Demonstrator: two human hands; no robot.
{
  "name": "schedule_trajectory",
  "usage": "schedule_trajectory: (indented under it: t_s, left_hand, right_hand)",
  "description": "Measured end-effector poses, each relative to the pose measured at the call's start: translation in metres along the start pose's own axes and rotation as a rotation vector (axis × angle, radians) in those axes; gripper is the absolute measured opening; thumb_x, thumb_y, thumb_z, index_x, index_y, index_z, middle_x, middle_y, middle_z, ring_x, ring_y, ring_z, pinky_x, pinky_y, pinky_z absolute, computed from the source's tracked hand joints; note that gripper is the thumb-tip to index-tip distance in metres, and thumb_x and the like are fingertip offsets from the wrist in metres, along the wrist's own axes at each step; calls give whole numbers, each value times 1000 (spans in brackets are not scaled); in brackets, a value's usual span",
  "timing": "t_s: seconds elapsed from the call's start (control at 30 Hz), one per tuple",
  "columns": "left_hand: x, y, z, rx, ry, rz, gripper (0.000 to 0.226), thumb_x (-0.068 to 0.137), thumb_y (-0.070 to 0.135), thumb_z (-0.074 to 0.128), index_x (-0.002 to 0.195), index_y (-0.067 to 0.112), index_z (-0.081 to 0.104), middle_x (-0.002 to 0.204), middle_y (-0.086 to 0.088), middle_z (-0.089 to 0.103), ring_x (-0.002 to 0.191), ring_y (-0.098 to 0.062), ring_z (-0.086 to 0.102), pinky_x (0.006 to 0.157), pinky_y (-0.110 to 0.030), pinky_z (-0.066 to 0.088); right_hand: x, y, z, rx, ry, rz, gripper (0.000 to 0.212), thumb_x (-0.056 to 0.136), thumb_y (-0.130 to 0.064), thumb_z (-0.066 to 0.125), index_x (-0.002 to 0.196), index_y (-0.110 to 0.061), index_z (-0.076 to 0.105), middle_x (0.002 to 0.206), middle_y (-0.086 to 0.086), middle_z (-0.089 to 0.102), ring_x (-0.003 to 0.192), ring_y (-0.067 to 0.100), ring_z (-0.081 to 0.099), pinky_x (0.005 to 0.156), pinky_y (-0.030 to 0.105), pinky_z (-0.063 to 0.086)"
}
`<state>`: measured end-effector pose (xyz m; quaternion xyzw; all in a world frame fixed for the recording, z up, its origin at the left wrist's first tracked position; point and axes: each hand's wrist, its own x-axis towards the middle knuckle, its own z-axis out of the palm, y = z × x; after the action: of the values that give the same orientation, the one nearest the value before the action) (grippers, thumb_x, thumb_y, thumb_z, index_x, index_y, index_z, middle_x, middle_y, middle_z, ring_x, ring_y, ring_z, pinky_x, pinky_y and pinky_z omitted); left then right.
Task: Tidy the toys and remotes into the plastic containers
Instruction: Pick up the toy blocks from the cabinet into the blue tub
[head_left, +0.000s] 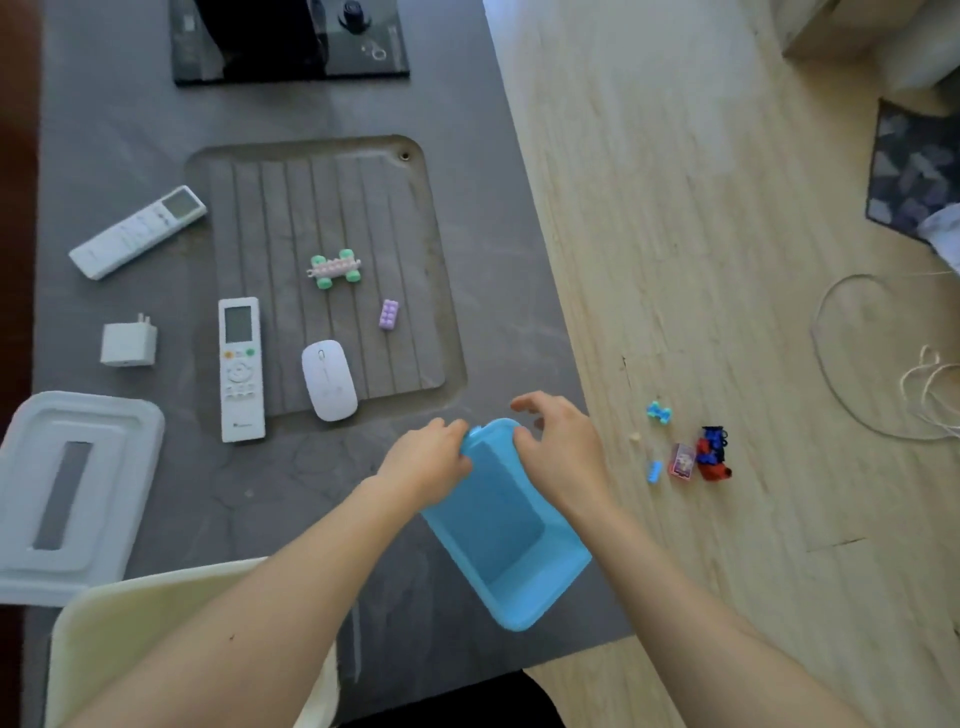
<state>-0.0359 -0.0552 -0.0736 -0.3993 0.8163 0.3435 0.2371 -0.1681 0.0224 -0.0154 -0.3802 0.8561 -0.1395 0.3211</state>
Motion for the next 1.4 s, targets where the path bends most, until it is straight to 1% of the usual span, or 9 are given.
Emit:
schedule_trajectory:
  t_s: [0.13,0.23,0.37,0.63,0.83,1.07,1.2,1.3,1.4]
  left_hand:
    - [-1,-39,-39,-282,171,-125,22,89,27,44,107,16,51,101,-8,59,89,-30,57,69,-36,41]
    - [-8,-77,-66,-479,341,-266,19,87,27,44,105,23,52,83,1,58,75,-23,54,60,-33,37]
    - [-25,-124,-87,-636,641,-388,9,86,23,45,92,26,51,81,-3,58,75,-28,52,59,-34,33]
    - [-42,-188,-100,-1073,1012,-644,10,89,17,44,94,20,52,80,5,57,71,-14,54,54,-30,37]
    - [-32,-205,-104,-1246,1068,-687,12,88,17,45,91,24,54,79,10,59,68,-5,55,50,-22,38]
    - [-17,-220,-107,-1257,1098,-660,16,87,18,47,93,29,56,82,13,62,71,-2,60,49,-17,42]
    - [-14,-219,-111,-1236,1082,-648,16,89,23,47,92,36,54,84,13,61,76,-8,61,47,-13,44]
    - [-11,-221,-115,-1233,1087,-667,19,89,25,47,87,42,52,85,13,62,76,-8,62,50,-18,48]
    - [-6,-221,-116,-1239,1089,-689,18,89,23,47,86,41,52,85,10,62,78,-11,62,52,-23,48]
  right_hand:
    - [42,-48,-10,76,114,-98,30,86,-13,55,114,-21,63,115,-2,64,102,18,60,88,32,46]
    - [72,-85,-9,124,196,-167,28,87,-12,54,113,-20,63,113,-2,65,101,17,59,80,26,42]
    - [106,-120,2,115,245,-196,31,90,-10,49,116,-19,61,116,1,64,103,20,59,78,27,41]
    - [168,-151,76,-130,37,-134,37,89,-11,47,124,-20,58,128,9,54,107,32,56,77,33,41]
    - [189,-145,129,-337,-200,-157,42,89,-14,50,130,-21,51,136,10,38,103,36,56,89,39,49]
    - [200,-131,155,-293,-65,-196,7,88,-7,48,90,-9,55,104,8,46,75,31,54,72,41,53]
    - [201,-141,137,-37,92,-176,9,82,-7,60,90,-11,62,100,7,51,74,25,55,73,36,50]
    - [197,-174,110,243,296,-353,20,77,-6,68,95,-15,65,98,-2,51,71,15,58,67,32,54]
    - [179,-208,93,363,271,-541,22,79,-14,72,99,-21,64,100,-6,53,77,8,59,63,17,51]
